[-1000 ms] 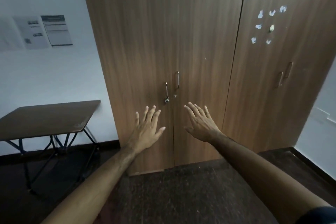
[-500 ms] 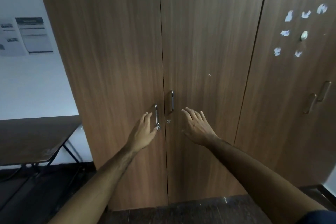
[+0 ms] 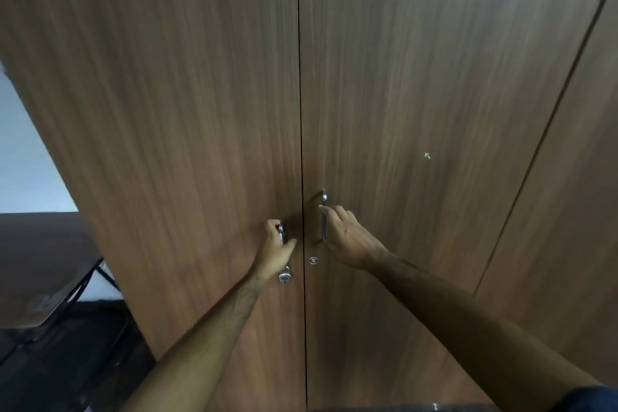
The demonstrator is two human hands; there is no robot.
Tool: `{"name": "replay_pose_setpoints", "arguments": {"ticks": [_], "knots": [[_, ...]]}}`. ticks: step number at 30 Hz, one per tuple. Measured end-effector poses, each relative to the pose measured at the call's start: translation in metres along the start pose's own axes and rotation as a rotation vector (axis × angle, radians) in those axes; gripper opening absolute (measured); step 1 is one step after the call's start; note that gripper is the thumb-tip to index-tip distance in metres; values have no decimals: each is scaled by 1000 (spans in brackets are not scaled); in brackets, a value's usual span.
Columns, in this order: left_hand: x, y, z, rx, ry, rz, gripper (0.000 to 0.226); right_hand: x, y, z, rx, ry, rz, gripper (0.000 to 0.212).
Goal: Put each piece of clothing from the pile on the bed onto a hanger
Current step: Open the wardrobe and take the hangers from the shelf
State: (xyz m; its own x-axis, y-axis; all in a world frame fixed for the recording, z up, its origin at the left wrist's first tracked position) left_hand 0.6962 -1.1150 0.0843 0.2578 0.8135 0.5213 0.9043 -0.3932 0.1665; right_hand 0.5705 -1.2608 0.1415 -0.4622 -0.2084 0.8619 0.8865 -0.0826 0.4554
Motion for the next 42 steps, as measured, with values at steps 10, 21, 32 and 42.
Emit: {"name": "replay_pose_setpoints", "arguments": {"ticks": [10,21,32,42], "knots": [[9,-67,2,-18,20,-199,30,7,53,20,-41,808,20,73],[115,-233,-12,-56,152,-454,29,-4,-10,163,494,1097,237,60],[232,-276,-83,-305,153,-631,79,-20,-28,272,761,774,228,78],[343,-326,-25,-167,161,-780,61,-53,-48,409,699,733,-6,88]]}}
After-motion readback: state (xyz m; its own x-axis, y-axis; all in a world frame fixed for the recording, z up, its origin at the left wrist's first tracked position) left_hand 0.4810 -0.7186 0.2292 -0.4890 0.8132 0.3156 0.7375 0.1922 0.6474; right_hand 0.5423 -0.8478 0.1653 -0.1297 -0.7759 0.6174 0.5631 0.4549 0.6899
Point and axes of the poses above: each hand's wrist, its own y-axis towards the middle knuckle, its own x-axis out of the back of the hand, z = x × y, the point moved 4 cm from there along y, towards the middle knuckle, and after that the axes turned 6 degrees about -z, right-handed, at the moved point
